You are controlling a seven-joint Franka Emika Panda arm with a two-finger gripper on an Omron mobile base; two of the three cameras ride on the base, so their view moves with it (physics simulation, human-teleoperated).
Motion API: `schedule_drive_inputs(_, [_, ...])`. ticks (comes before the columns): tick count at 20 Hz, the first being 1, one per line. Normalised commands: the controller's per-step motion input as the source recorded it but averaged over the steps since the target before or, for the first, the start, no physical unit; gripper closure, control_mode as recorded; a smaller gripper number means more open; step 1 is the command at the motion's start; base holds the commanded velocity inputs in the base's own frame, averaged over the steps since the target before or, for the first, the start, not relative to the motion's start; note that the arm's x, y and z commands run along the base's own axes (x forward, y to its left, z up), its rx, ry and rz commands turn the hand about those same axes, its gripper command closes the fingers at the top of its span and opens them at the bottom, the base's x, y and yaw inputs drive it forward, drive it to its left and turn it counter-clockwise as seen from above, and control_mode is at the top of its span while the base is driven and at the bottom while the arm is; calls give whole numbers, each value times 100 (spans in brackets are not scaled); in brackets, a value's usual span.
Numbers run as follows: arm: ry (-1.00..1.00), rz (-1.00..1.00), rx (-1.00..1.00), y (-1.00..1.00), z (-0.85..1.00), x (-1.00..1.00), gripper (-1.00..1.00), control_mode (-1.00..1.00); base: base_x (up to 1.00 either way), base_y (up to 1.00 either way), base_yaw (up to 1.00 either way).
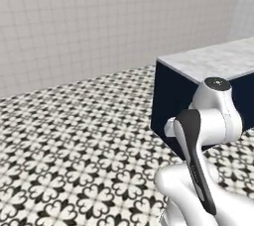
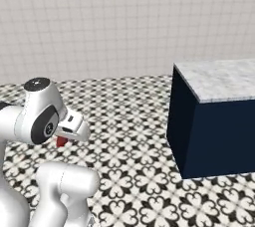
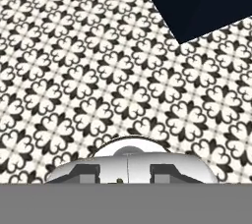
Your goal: Take the strawberry from the fridge and place it on top of the pancake, located on the dining counter.
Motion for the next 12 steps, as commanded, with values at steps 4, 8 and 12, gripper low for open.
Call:
schedule_drive_inputs(4, [0, 0, 0, 0, 0, 0, 100, 100, 100, 54, -21])
schedule_drive_inputs(8, [0, 0, 0, 0, 0, 0, 100, 100, 100, 43, -20])
schedule_drive_inputs(12, [0, 0, 0, 0, 0, 0, 100, 100, 100, 50, -21])
